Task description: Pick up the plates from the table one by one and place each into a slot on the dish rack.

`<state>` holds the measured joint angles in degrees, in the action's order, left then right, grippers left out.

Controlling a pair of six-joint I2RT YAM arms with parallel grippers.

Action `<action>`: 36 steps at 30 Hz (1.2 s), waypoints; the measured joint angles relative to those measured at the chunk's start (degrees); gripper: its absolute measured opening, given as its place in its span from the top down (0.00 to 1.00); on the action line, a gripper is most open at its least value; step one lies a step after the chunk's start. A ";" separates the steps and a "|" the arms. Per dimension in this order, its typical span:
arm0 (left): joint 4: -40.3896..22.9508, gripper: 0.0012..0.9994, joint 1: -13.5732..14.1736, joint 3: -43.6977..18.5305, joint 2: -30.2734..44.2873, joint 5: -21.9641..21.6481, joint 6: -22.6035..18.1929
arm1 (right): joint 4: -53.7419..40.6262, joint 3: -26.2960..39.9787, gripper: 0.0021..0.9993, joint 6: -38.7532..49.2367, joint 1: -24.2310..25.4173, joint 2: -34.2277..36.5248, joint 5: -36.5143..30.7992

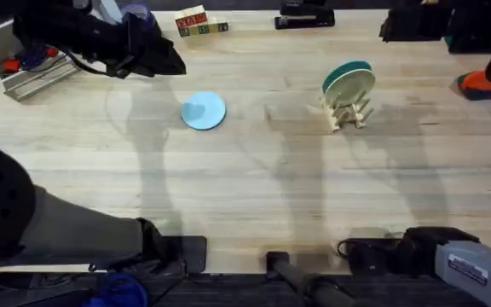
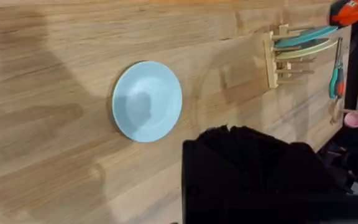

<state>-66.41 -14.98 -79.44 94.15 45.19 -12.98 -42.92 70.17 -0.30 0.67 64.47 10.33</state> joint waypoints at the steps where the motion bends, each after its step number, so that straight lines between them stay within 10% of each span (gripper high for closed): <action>1: 0.02 0.96 0.00 0.00 0.22 0.00 -0.23 | 0.00 0.00 0.00 0.00 0.00 0.00 0.00; 36: 14.58 0.96 0.00 14.14 2.61 -1.75 -0.72 | 0.02 0.00 0.01 0.00 0.00 0.00 -0.02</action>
<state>-51.83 -14.98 -65.30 96.76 43.44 -13.70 -42.90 70.17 -0.29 0.67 64.47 10.31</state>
